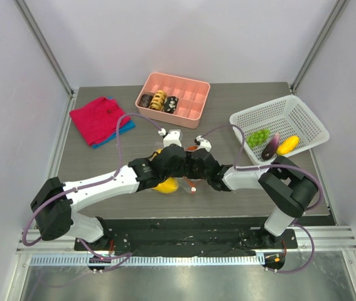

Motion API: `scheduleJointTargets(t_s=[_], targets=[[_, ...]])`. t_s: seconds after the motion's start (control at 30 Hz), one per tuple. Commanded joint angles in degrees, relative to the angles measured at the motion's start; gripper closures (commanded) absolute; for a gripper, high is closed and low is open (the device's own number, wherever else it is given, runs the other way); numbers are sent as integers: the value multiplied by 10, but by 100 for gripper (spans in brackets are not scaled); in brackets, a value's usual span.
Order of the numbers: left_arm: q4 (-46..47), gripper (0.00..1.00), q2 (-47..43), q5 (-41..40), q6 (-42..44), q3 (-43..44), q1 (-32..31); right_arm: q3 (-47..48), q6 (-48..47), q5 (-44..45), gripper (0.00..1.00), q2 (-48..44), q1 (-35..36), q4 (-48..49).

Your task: Open the zip-top bag and remove the fake food

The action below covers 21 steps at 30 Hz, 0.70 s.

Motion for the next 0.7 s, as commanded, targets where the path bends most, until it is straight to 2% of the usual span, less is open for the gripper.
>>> scheduleJointTargets(t_s=[0.0,0.2,0.33,0.57,0.67], targets=[[12,100,-22,-5,-4,5,-5,4,-110,20,27,-17,6,15],[-2,100,-28,-16,8,5,-4,-32,-243,-11,25,-72,6,37],[-10,100,-31,-24,12,9,-4,-39,-281,-49,25,-85,7,47],[-24,100,-32,-30,17,22,-4,-30,-387,-123,24,-82,9,66],[-20,100,-33,-27,18,19,-4,-28,-438,-140,22,-57,9,104]])
